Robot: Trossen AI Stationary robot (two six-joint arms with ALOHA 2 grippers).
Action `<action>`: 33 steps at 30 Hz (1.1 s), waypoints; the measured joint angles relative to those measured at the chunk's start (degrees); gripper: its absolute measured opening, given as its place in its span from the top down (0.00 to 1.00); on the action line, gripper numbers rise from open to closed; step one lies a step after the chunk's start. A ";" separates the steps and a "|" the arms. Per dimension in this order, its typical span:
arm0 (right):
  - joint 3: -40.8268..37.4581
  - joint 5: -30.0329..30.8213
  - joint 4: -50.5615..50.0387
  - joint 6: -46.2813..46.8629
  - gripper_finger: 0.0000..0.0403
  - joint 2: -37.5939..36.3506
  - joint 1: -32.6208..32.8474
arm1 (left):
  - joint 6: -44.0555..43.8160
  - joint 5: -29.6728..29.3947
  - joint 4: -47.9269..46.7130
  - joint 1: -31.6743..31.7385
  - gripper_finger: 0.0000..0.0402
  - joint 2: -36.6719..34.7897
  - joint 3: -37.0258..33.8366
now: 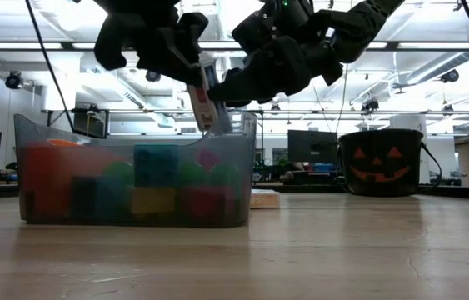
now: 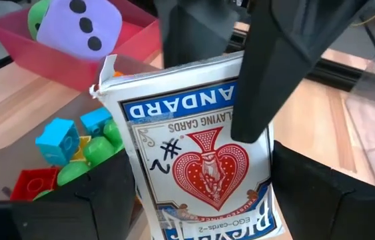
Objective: Pick & Place Toys
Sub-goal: Put the white playing card into the transparent bin
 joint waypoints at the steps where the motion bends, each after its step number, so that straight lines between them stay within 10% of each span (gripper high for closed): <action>1: -0.04 -0.11 -0.05 -0.10 0.29 0.00 0.00 | 0.08 -0.31 -0.17 -0.02 0.65 0.21 0.00; 7: -0.21 -0.97 -0.85 -0.34 0.31 0.04 0.07 | 1.44 -0.44 -1.37 -0.39 0.83 0.91 -0.09; 21: -0.29 -0.90 -0.07 -0.31 0.47 0.02 0.00 | -1.23 -2.55 -4.27 -0.83 0.83 0.59 -0.13; 33: -0.09 0.22 -0.37 2.66 0.13 -0.20 0.11 | -3.94 -3.06 -6.66 -0.81 0.83 -0.50 -0.09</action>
